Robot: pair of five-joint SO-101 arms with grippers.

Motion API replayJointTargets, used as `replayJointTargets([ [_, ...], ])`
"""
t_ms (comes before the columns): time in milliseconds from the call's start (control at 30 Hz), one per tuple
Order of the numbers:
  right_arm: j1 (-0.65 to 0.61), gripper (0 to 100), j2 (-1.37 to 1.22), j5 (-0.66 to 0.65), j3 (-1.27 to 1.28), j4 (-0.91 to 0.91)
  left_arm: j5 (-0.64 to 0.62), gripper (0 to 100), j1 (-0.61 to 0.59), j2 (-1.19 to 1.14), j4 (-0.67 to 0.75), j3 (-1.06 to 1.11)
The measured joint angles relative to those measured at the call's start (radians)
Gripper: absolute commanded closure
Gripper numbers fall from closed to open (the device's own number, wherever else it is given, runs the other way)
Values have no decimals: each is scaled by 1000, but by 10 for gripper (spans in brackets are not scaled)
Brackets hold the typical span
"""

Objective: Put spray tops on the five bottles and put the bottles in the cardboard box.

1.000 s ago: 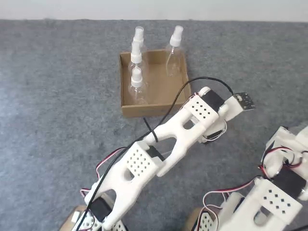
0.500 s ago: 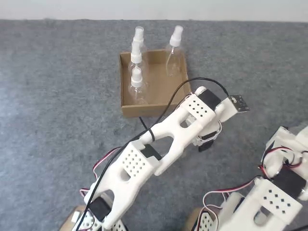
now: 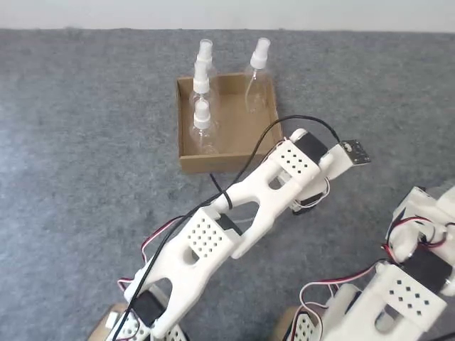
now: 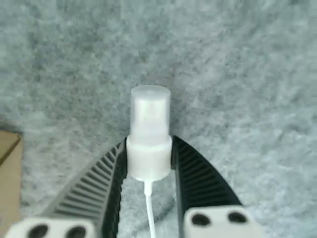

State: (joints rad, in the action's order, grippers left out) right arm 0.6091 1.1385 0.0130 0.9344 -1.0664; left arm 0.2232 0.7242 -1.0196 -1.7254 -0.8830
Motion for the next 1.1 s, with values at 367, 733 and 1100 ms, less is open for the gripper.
replayJointTargets([
  [367, 0, 898, 0, 0, 0, 0, 0, 974, 0, 78, 0, 72],
  [733, -94, 898, 0, 0, 0, 0, 3, 974, -49, 537, 0, 359],
  [1100, -308, 898, 0, 0, 0, -9, 3, 974, -109, 970, 0, 588],
])
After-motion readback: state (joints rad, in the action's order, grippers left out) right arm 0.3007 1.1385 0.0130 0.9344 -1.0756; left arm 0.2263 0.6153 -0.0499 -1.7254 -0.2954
